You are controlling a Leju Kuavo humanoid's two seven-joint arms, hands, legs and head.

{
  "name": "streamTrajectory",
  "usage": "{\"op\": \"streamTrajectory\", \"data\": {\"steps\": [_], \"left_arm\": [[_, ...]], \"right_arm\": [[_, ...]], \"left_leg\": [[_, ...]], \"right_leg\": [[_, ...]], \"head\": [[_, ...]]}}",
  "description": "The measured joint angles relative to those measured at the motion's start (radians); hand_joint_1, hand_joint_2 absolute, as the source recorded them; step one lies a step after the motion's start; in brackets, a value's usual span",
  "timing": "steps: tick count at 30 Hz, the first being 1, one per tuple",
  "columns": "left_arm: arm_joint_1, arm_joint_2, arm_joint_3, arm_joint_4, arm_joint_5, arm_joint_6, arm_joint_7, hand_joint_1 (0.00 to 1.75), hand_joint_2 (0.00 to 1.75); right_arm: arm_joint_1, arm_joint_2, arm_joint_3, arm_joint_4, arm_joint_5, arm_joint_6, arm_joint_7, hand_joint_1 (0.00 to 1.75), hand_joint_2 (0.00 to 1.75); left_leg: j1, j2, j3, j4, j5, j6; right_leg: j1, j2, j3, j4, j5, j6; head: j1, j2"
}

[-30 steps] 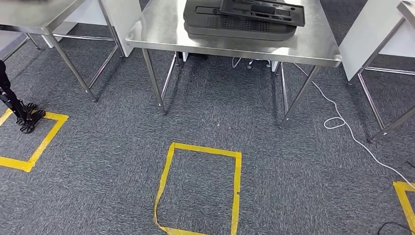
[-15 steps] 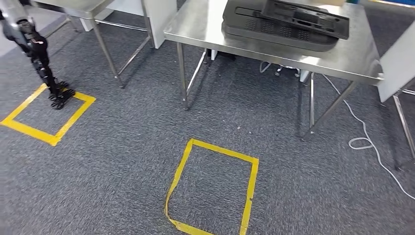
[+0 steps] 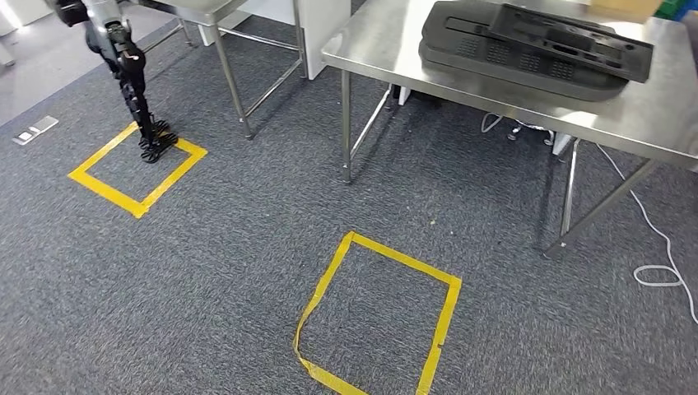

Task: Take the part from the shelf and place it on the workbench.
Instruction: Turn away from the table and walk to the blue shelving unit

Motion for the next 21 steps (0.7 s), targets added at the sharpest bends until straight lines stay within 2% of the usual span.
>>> {"op": "streamTrajectory", "data": {"steps": [1,2,3,5,6,8,9,10,11,12,13,14,16,17,18,19,20,21], "left_arm": [[-0.001,-0.001,0.000,0.000,0.000,0.000,-0.001,0.00,0.00],[-0.002,-0.001,0.000,0.000,0.000,0.000,-0.002,0.00,0.00],[-0.003,-0.002,0.000,0.000,0.000,0.000,-0.002,0.00,0.00],[-0.003,-0.002,0.000,0.000,0.000,0.000,-0.004,0.00,0.00],[-0.003,-0.002,0.000,0.000,0.000,0.000,-0.006,0.00,0.00],[-0.005,-0.002,0.000,0.000,-0.002,-0.002,-0.009,0.00,0.00],[-0.007,-0.002,0.000,0.000,-0.003,-0.003,-0.011,0.00,0.00],[-0.008,-0.002,0.000,0.000,-0.004,-0.003,-0.012,0.00,0.00],[-0.009,-0.002,0.000,0.000,-0.004,-0.003,-0.014,0.00,0.00],[-0.009,-0.002,0.000,0.000,-0.004,-0.003,-0.015,0.00,0.00],[-0.008,-0.002,0.000,0.000,-0.004,-0.003,-0.017,0.00,0.00],[-0.008,-0.002,0.000,0.000,-0.004,-0.003,-0.018,0.00,0.00],[-0.008,-0.002,0.000,0.000,-0.004,-0.003,-0.022,0.00,0.00],[-0.009,-0.002,0.000,0.000,-0.004,-0.003,-0.023,0.00,0.00],[-0.009,-0.002,0.000,0.000,-0.004,-0.003,-0.023,0.00,0.00],[-0.008,-0.002,0.000,0.000,-0.004,-0.003,-0.024,0.00,0.00],[-0.004,-0.001,0.000,0.000,-0.004,-0.003,-0.024,0.00,0.00],[-0.001,-0.001,0.000,0.000,-0.004,-0.002,-0.024,0.00,0.00]], "right_arm": [[0.000,0.000,0.000,0.000,0.001,0.000,0.000,0.00,1.75],[0.001,-0.001,0.001,0.000,0.001,0.000,0.000,0.00,1.75],[0.001,-0.001,0.001,0.000,0.002,0.000,0.000,0.00,1.75],[0.000,-0.001,0.001,0.000,0.002,0.002,0.000,0.00,1.75],[0.000,-0.001,0.001,0.000,0.002,0.005,-0.001,0.00,1.75],[-0.001,-0.001,0.002,0.001,0.003,0.015,-0.002,0.00,1.75],[-0.002,0.000,0.002,0.001,0.004,0.020,-0.003,0.00,1.75],[-0.004,0.000,0.002,0.001,0.005,0.025,-0.004,0.00,1.75],[-0.007,0.000,0.003,0.001,0.006,0.029,-0.004,0.00,1.75],[-0.010,0.001,0.004,0.001,0.007,0.033,-0.003,0.00,1.75],[-0.012,0.002,0.005,0.001,0.009,0.037,-0.002,0.00,1.75],[-0.012,0.002,0.007,0.001,0.012,0.041,0.001,0.00,1.75],[-0.009,0.001,0.010,0.002,0.018,0.047,0.007,0.00,1.75],[-0.006,0.001,0.011,0.002,0.020,0.048,0.009,0.00,1.75],[-0.005,0.001,0.013,0.002,0.021,0.049,0.010,0.00,1.75],[-0.004,0.001,0.015,0.003,0.022,0.050,0.011,0.00,1.75],[-0.005,0.002,0.016,0.003,0.023,0.050,0.011,0.00,1.75],[-0.007,0.003,0.018,0.003,0.024,0.050,0.011,0.00,1.75]], "left_leg": [[-0.002,0.019,0.031,-0.058,0.018,0.003],[-0.004,0.032,0.049,-0.094,0.026,0.007],[-0.008,0.037,0.053,-0.108,0.026,0.013],[-0.011,0.013,0.046,-0.111,0.031,0.026],[-0.010,0.002,0.043,-0.112,0.034,0.031],[-0.005,-0.020,0.036,-0.115,0.041,0.045],[-0.005,-0.030,0.031,-0.116,0.045,0.050],[-0.005,-0.042,0.027,-0.115,0.048,0.055],[-0.005,-0.055,0.023,-0.115,0.051,0.057],[-0.005,-0.069,0.020,-0.115,0.053,0.059],[-0.005,-0.083,0.018,-0.115,0.056,0.058],[-0.005,-0.098,0.017,-0.115,0.059,0.056],[-0.006,-0.128,0.014,-0.114,0.066,0.048],[-0.007,-0.141,0.011,-0.113,0.070,0.042],[-0.007,-0.151,0.007,-0.114,0.075,0.036],[-0.007,-0.161,0.004,-0.117,0.080,0.028],[-0.005,-0.170,0.001,-0.121,0.086,0.021],[-0.004,-0.162,-0.002,-0.120,0.086,0.016]], "right_leg": [[0.004,-0.009,0.000,0.004,-0.004,0.004],[0.008,-0.018,0.000,0.006,-0.007,0.009],[0.012,-0.026,-0.001,0.008,-0.009,0.013],[0.012,-0.042,-0.001,0.009,-0.012,0.018],[0.009,-0.033,-0.006,0.016,-0.018,0.021],[0.003,0.014,-0.037,0.077,-0.053,0.023],[0.000,0.043,-0.067,0.140,-0.082,0.021],[-0.002,0.060,-0.099,0.210,-0.110,0.019],[-0.003,0.067,-0.125,0.268,-0.129,0.019],[-0.003,0.070,-0.138,0.298,-0.135,0.022],[-0.005,0.072,-0.130,0.287,-0.124,0.029],[-0.007,0.077,-0.105,0.240,-0.101,0.037],[-0.014,0.117,-0.037,0.102,-0.051,0.048],[-0.016,0.137,-0.014,0.052,-0.036,0.048],[-0.016,0.152,-0.004,0.024,-0.030,0.044],[-0.013,0.153,-0.003,0.016,-0.029,0.038],[-0.012,0.142,-0.004,0.015,-0.025,0.031],[-0.012,0.130,-0.001,0.012,-0.020,0.023]], "head": [[-0.001,0.000],[0.000,0.000],[0.000,0.000],[0.000,0.000],[0.000,0.000],[0.004,0.000],[0.005,0.000],[0.006,0.000],[0.006,0.000],[0.006,0.000],[0.006,0.000],[0.006,0.000],[0.007,0.000],[0.006,0.000],[0.006,0.000],[0.005,0.000],[0.005,0.000],[0.005,0.000]]}}
